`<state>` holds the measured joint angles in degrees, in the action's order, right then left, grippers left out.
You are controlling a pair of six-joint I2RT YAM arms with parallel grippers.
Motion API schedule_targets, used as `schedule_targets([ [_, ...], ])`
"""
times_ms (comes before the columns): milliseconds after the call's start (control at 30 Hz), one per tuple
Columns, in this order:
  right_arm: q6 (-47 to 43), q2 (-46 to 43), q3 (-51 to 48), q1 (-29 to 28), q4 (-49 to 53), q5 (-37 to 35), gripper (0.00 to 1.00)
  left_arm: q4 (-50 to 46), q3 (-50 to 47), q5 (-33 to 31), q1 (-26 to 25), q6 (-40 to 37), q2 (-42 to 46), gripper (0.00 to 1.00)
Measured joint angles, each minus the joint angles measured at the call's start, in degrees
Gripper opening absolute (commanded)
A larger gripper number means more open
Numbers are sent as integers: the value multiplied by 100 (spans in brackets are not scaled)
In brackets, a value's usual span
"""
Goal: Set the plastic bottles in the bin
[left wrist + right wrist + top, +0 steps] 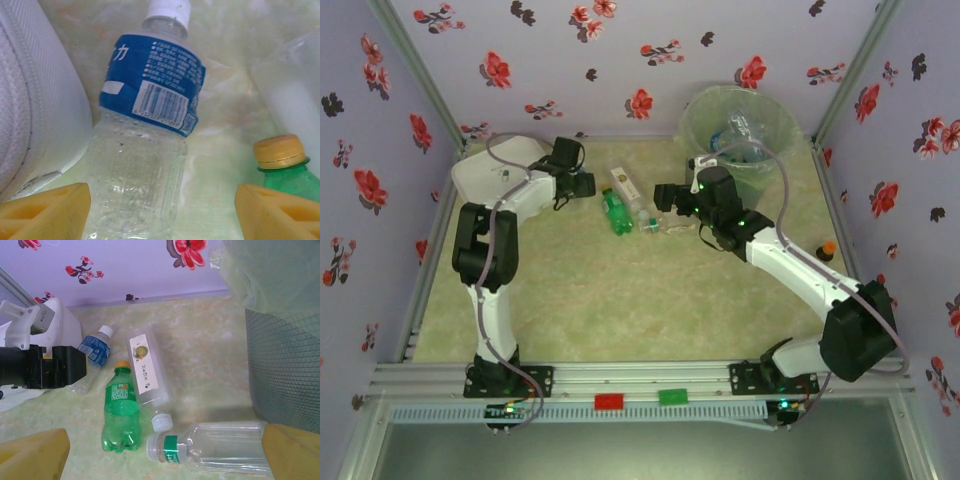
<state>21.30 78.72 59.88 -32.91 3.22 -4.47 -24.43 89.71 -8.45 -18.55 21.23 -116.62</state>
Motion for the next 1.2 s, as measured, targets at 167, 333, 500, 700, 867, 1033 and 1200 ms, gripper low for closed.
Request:
schedule_targets([
  [167, -2, -44, -55, 0, -48, -2, 100, -57, 0, -181, -7, 7, -87, 77],
  [333, -2, -118, -101, 0, -50, -2, 100, -184, 0, -258, -31, 35, -358, 77],
  [500, -2, -160, -111, 0, -68, -11, 100, -291, 0, -260, -55, 63, -544, 77],
  [700, -4, -234, -170, 0, -131, -48, 99, -334, 170, -297, -59, 70, -682, 64],
  [867, -4, -262, -186, 0, -140, -72, 100, -306, 249, -321, -72, -24, -719, 52],
  [1033, 0, -264, -186, 0, -184, -66, 99, -61, -146, -343, -155, -24, -490, 51],
  [1200, 87, -157, -107, 0, -240, 92, 100, 282, -1191, -238, -337, -11, 455, 51],
])
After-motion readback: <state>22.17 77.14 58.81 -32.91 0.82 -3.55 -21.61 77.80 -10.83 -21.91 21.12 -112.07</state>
